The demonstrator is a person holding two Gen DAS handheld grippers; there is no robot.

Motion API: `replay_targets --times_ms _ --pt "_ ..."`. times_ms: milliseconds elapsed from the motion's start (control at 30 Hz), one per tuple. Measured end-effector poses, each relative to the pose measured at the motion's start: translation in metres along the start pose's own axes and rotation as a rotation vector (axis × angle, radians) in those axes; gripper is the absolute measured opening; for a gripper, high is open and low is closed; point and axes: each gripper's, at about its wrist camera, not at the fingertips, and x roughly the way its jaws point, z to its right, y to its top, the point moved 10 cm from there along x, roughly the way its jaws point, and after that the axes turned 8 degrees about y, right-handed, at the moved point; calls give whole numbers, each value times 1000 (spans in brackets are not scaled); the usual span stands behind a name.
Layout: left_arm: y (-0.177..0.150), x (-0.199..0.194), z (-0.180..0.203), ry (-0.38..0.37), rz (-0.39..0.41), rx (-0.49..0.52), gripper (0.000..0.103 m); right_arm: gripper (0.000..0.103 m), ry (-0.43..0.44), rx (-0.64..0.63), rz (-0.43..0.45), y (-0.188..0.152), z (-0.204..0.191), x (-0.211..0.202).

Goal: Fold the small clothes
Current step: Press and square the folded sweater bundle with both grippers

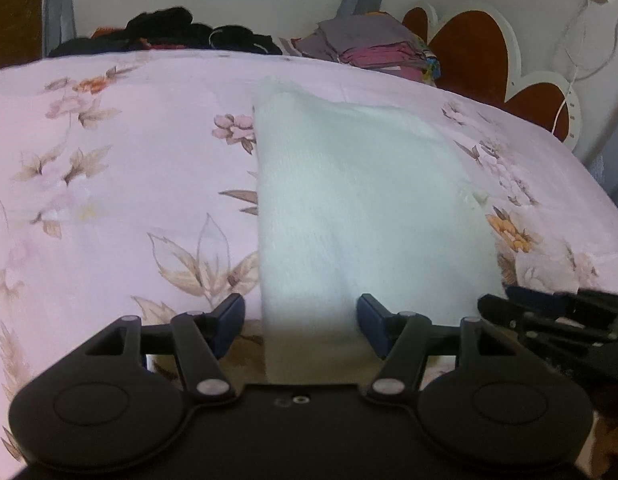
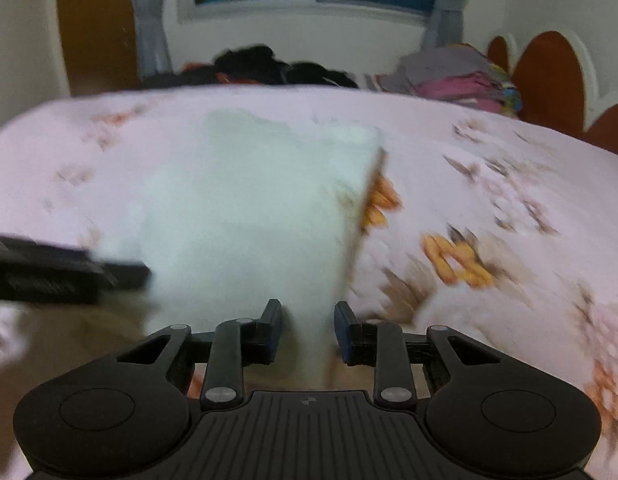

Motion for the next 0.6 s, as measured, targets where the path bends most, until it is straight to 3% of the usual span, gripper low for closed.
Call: replay_targets --times_ms 333,500,600 --pt "-5 -1 11 -32 -12 52 61 29 -108 46 -11 -1 -1 -5" --pt "-1 -4 6 -41 -24 50 62 29 -108 91 68 9 -12 -25" --pt "1 -8 4 -48 -24 54 62 29 -133 76 -6 -1 -16 -13"
